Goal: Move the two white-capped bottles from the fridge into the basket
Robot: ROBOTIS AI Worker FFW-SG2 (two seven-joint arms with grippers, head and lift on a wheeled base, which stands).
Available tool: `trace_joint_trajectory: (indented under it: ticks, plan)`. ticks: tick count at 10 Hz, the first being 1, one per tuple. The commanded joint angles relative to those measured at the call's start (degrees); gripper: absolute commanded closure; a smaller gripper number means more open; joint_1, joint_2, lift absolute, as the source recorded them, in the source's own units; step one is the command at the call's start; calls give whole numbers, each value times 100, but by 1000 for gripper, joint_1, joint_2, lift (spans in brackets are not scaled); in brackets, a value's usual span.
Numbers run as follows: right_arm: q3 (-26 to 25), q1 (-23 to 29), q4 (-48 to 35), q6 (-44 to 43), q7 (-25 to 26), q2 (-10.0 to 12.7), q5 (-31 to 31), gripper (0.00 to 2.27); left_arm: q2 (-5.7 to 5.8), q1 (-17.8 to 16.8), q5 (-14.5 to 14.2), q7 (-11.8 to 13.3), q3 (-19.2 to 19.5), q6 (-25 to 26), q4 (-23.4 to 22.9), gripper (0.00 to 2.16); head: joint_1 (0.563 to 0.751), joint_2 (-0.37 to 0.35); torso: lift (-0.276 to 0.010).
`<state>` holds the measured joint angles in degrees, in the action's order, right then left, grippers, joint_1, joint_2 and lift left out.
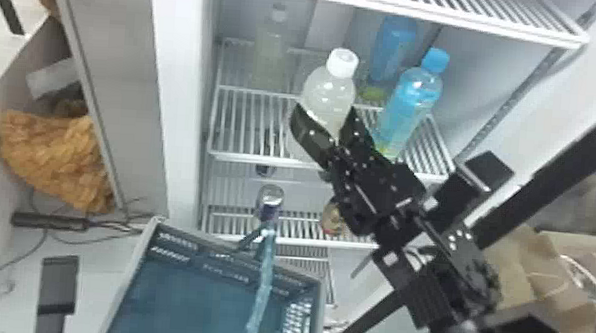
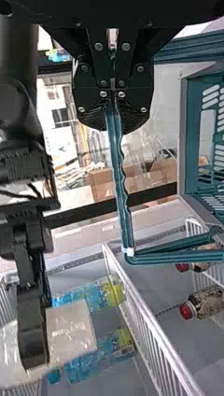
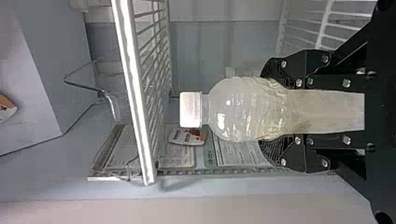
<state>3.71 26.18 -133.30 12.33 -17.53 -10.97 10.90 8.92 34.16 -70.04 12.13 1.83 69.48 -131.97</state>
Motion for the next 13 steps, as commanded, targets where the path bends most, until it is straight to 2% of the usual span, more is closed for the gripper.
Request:
trace_joint_trajectory:
  ticks: [1, 3, 6, 7, 10, 13]
  plan:
    - [-177, 546, -542, 299, -22, 7, 42, 901, -4, 1, 0, 0, 11, -2, 0, 1193, 695, -239, 0]
    - [-406, 1066, -978, 651, -49, 33, 64, 901, -4, 1, 11, 0, 23, -2, 0, 1193, 695, -265, 0]
    - [-886, 1938, -1822, 1565, -92, 236, -130, 901, 5, -13, 11, 0, 11, -2, 0, 1194, 695, -315, 0]
    - [-1011, 2107, -1991, 1790, -110, 271, -130, 901, 5, 1, 11, 0, 11, -2, 0, 1193, 695, -343, 0]
    - [-1240, 2571, -2652, 2971, -216, 271, -96, 901, 13, -13, 34, -9, 0, 12, 0, 1194, 695, -350, 0]
    - [-1343, 2627, -2862, 4068, -216, 279, -50, 901, 22, -27, 45, -9, 0, 26, 0, 1194, 695, -350, 0]
